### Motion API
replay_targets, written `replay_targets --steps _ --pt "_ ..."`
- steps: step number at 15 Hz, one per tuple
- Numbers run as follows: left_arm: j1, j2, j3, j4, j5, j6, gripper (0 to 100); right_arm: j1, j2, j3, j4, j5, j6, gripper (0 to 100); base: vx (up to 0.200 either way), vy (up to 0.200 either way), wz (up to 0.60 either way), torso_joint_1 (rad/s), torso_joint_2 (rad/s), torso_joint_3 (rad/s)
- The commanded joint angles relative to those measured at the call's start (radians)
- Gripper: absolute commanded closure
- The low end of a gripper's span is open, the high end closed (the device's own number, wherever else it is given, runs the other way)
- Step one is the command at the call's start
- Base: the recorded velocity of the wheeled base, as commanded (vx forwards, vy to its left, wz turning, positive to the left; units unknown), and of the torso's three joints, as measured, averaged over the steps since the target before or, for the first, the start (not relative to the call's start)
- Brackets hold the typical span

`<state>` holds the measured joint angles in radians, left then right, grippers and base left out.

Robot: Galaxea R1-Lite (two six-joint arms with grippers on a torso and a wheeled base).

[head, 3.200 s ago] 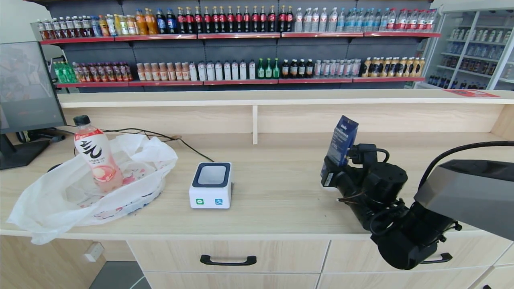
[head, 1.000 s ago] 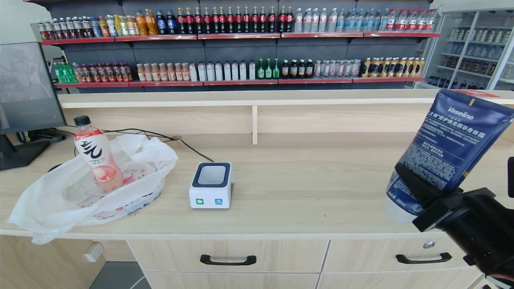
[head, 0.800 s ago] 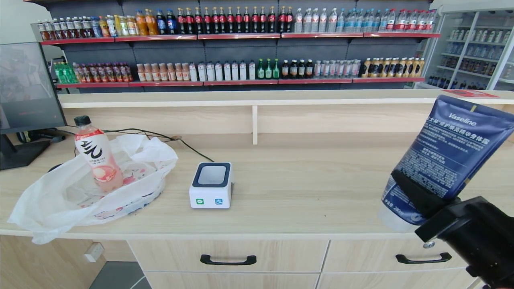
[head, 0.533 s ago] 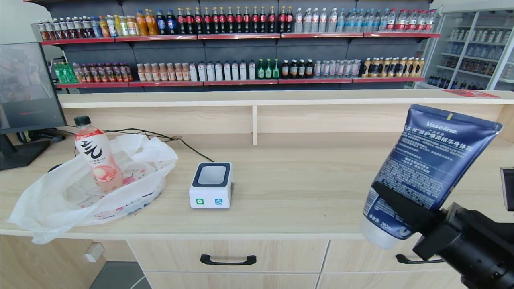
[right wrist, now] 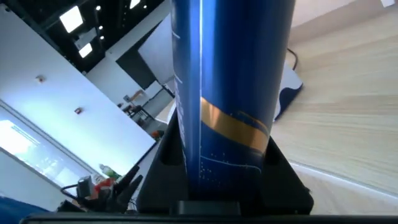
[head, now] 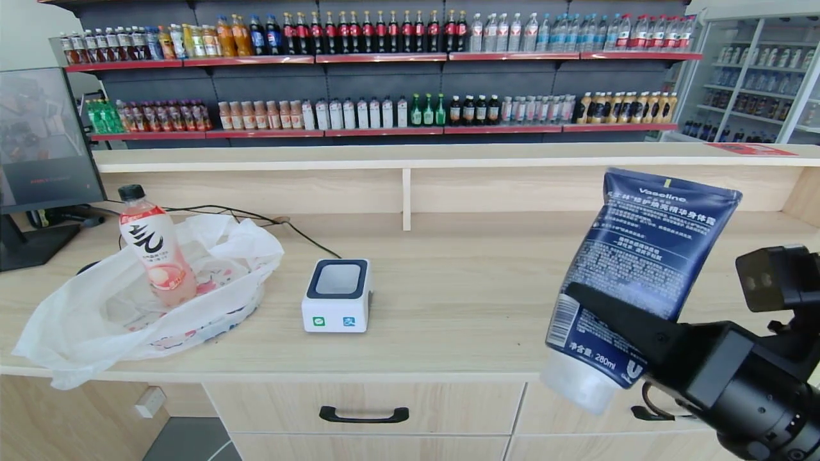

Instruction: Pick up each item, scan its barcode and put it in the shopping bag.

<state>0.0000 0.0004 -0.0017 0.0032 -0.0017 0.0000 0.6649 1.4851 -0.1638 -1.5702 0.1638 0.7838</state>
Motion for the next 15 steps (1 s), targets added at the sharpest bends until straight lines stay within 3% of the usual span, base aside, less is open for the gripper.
replay_targets --steps 1,5,11,15 --pt "0.000 0.000 0.000 0.000 0.000 0.000 0 0.021 0.018 -0.085 -0.001 0.010 0.058 100 0.000 0.000 0.00 0.000 0.00 0.000" --pt "0.000 0.000 0.000 0.000 0.000 0.000 0 0.074 -0.005 -0.129 -0.001 0.017 0.101 100 0.000 0.000 0.00 0.000 0.00 0.000" --pt "0.002 0.000 0.000 0.000 0.000 0.000 0 0.257 -0.055 -0.152 -0.001 0.017 0.118 100 0.000 0.000 0.00 0.000 0.00 0.000" --pt "0.000 0.000 0.000 0.000 0.000 0.000 0 0.288 -0.023 -0.226 -0.001 0.019 0.118 100 0.000 0.000 0.00 0.000 0.00 0.000"
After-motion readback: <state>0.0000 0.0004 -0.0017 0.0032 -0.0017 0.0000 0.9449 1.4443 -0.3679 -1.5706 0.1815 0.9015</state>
